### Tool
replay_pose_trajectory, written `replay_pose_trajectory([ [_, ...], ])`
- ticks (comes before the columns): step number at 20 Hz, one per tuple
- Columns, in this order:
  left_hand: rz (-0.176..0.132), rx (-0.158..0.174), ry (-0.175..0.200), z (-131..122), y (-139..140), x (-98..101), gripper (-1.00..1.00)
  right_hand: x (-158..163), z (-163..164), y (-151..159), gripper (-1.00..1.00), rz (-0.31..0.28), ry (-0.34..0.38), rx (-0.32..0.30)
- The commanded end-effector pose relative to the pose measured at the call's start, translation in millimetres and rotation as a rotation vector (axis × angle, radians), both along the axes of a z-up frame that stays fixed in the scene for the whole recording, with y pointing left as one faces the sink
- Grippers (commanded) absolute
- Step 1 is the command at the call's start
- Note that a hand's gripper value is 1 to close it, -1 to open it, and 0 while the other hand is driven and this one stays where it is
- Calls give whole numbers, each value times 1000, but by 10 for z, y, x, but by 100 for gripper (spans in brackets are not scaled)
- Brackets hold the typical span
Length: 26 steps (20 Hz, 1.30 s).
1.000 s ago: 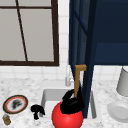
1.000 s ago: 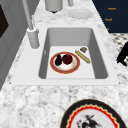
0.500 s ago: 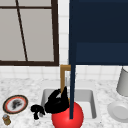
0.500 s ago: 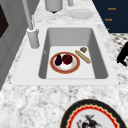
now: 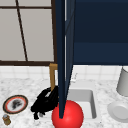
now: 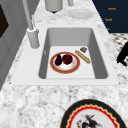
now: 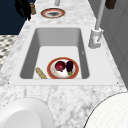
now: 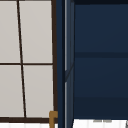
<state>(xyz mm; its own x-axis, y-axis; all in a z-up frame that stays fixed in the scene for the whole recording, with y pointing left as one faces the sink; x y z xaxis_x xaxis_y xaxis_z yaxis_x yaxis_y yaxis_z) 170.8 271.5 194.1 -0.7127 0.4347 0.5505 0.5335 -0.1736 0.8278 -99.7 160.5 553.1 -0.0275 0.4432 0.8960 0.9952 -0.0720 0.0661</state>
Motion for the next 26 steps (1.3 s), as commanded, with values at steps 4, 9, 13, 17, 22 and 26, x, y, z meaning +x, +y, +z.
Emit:
replay_pose_trajectory([
  [4,0,0,0,0,0,0,0,-372,-260,194,-100,-48,-32,-29],
  [9,0,0,0,0,0,0,0,-646,-535,419,-100,-42,60,-70],
  [13,0,0,0,0,0,0,0,-791,-657,513,-100,-69,109,-99],
  [17,0,0,0,0,0,0,0,-776,-829,488,-100,-77,86,-144],
  [22,0,0,0,0,0,0,0,-664,-1021,520,-100,-105,67,-216],
  [26,0,0,0,0,0,0,0,-637,-1128,538,-100,-101,123,-241],
])
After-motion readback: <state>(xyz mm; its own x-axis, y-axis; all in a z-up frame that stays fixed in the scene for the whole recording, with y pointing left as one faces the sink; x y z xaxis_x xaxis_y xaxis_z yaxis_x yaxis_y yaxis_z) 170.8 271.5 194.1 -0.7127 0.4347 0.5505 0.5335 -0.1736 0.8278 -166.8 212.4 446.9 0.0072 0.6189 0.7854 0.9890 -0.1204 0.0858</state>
